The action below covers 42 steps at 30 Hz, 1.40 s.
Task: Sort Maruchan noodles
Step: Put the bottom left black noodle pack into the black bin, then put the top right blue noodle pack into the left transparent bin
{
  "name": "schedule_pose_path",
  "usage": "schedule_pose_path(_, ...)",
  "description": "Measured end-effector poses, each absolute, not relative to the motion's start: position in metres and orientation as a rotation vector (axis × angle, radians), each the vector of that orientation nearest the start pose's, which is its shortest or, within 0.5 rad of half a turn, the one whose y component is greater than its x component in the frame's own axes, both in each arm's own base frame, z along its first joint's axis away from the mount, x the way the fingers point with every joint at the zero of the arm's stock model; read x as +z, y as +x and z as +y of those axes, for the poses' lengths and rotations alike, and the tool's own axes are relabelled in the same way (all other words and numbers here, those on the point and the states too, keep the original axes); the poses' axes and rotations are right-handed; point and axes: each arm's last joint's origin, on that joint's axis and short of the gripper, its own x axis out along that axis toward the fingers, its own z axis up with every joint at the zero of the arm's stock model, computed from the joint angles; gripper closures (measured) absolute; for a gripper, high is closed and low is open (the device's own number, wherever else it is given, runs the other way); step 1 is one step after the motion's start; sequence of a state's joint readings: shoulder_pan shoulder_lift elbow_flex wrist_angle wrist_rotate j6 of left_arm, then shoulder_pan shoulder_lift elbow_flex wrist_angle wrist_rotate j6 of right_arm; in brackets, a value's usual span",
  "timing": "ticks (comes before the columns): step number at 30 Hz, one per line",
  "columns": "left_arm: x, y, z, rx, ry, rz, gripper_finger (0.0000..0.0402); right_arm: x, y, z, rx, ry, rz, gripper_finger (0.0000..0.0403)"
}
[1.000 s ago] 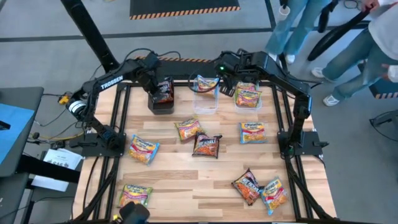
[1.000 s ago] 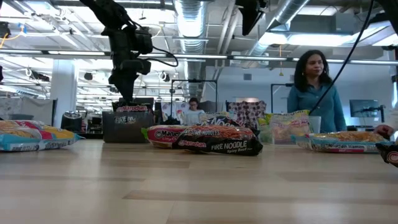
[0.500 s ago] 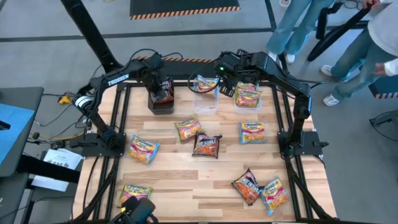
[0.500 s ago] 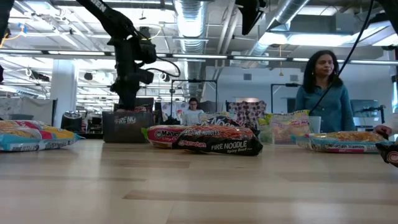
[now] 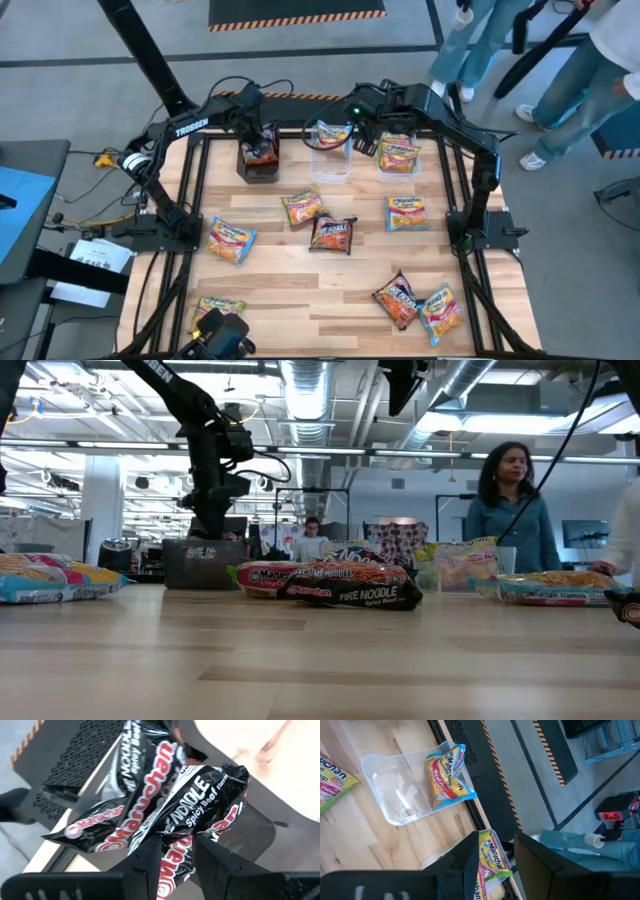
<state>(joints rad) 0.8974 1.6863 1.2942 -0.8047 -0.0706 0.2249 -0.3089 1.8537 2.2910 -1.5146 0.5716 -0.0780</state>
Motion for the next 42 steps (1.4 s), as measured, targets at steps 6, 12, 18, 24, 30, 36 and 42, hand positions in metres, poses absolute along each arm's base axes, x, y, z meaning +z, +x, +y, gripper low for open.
schedule_pose_path(6,0.240,0.209,0.261,0.662,-0.377,1.162,0.0304,0.434,0.313,-0.116,-0.747,-0.212,1.133,0.0255)
schedule_pose_path(12,0.251,0.205,0.255,0.664,-0.365,1.141,0.0304,0.434,0.313,-0.116,-0.746,-0.213,1.140,0.0255)
schedule_pose_path(18,0.279,0.194,0.242,0.696,-0.349,1.068,0.0304,0.432,0.310,-0.113,-0.731,-0.219,1.179,0.0255)
schedule_pose_path(24,0.312,0.180,0.211,0.699,-0.349,1.010,0.0304,0.431,0.312,-0.106,-0.572,-0.139,1.176,0.0255)
schedule_pose_path(30,0.340,0.179,0.173,0.662,-0.308,0.900,0.0304,0.438,0.305,-0.097,-0.405,0.022,1.119,0.0255)
schedule_pose_path(36,0.355,0.188,0.137,0.573,-0.289,0.827,0.0304,0.441,0.280,-0.084,-0.357,0.103,1.113,0.0255)
schedule_pose_path(42,0.356,0.203,0.111,0.469,-0.269,0.826,0.0304,0.427,0.246,-0.068,-0.394,0.187,1.156,0.0255)
